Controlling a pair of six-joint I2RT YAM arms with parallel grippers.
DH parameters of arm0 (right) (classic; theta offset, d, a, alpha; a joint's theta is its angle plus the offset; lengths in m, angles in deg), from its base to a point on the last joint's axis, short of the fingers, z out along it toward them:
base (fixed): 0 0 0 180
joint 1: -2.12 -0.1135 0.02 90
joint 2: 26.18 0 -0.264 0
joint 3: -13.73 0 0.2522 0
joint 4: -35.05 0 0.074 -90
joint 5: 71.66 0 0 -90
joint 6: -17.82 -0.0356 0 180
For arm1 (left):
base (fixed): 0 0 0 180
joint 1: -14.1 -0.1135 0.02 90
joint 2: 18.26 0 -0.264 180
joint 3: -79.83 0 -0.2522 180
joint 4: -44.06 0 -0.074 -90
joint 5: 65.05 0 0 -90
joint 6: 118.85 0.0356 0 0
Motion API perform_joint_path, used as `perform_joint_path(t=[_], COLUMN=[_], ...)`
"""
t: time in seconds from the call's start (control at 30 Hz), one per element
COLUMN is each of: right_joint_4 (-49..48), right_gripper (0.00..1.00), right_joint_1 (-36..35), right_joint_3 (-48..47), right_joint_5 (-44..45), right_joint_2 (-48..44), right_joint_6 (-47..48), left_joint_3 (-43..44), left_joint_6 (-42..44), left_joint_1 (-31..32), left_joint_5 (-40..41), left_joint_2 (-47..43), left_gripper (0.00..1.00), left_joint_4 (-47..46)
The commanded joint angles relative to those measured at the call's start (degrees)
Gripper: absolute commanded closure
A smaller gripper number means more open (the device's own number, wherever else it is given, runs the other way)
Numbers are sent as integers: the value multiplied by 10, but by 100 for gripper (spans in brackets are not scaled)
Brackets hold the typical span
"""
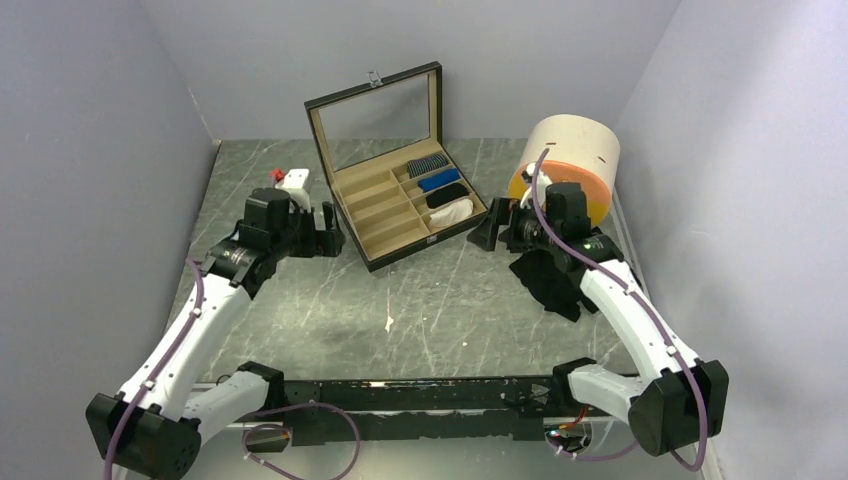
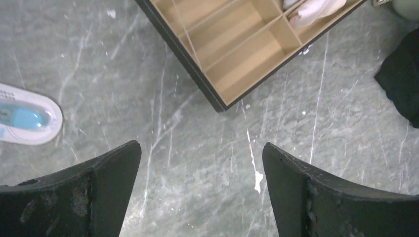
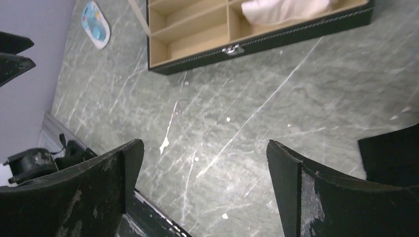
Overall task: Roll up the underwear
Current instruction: Move the storage box to the center of the board.
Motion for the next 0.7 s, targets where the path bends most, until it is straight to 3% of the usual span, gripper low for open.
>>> perform_joint_path(t=[0.0, 0.23, 0.43, 0.67], right_joint_4=[-60, -169, -183, -267], right_gripper=[0, 0, 0, 0], right_joint_1=[-15, -38, -177, -260], right_joint_3=[30, 100, 67, 6], right_joint_5=[-22, -94, 88, 136], right_joint_2=[-17, 27, 150, 298], right_joint_6=[-26, -49, -62, -82], left_joint_3=[-22, -86, -103, -138], left_joint_6=[-28, -46, -48, -51], left_joint_1=[0, 0, -1, 0], left_joint_5=[-4, 3, 26, 59], left_joint_2=[-39, -78, -86, -115], left_gripper=[2, 2, 2, 2], left_joint_4=[-40, -46, -31, -39])
